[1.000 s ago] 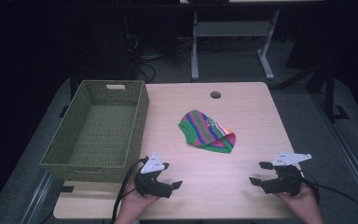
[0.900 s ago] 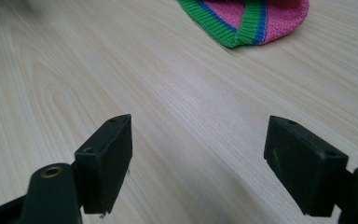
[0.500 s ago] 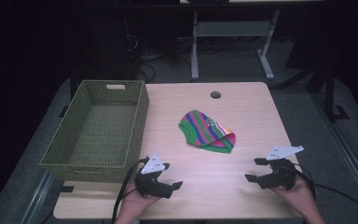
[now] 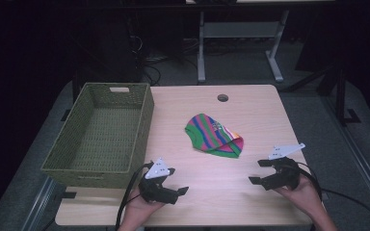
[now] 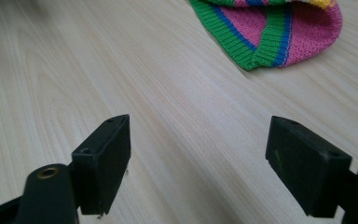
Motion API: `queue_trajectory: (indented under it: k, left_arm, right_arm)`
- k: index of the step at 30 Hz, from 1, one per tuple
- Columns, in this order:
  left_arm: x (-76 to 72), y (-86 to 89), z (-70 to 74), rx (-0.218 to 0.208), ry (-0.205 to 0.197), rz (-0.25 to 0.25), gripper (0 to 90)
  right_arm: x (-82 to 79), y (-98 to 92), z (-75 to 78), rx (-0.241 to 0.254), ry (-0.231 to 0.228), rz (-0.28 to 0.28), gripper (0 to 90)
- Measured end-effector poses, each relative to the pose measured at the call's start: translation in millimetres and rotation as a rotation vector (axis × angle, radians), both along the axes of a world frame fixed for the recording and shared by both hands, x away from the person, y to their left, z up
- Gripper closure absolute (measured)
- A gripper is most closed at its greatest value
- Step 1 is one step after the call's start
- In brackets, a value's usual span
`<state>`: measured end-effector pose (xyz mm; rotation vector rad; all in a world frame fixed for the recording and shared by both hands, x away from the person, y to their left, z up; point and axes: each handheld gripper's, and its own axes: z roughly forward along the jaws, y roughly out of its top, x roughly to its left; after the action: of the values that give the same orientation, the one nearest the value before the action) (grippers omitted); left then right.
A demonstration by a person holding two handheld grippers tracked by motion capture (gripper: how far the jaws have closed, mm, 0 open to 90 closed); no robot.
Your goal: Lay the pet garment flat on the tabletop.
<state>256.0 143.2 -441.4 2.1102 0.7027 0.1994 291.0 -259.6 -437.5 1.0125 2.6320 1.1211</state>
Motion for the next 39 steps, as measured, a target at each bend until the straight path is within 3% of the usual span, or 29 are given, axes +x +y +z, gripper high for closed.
queue_trajectory:
  k: [11,24,39]
  left_arm:
    - [0.1,-0.7,0.0,-0.003,0.001,-0.006,19.1]
    - [1.6,-0.3,0.2,0.003,-0.007,-0.011,19.1]
    - [2.5,2.6,1.4,-0.015,-0.001,0.001,19.1]
  right_arm:
    - [19.5,13.4,9.5,-0.023,0.049,0.039,18.7]
    - [49.5,27.8,25.3,-0.014,0.068,0.077,17.6]
    - [83.1,40.0,34.6,-0.047,0.079,0.093,16.8]
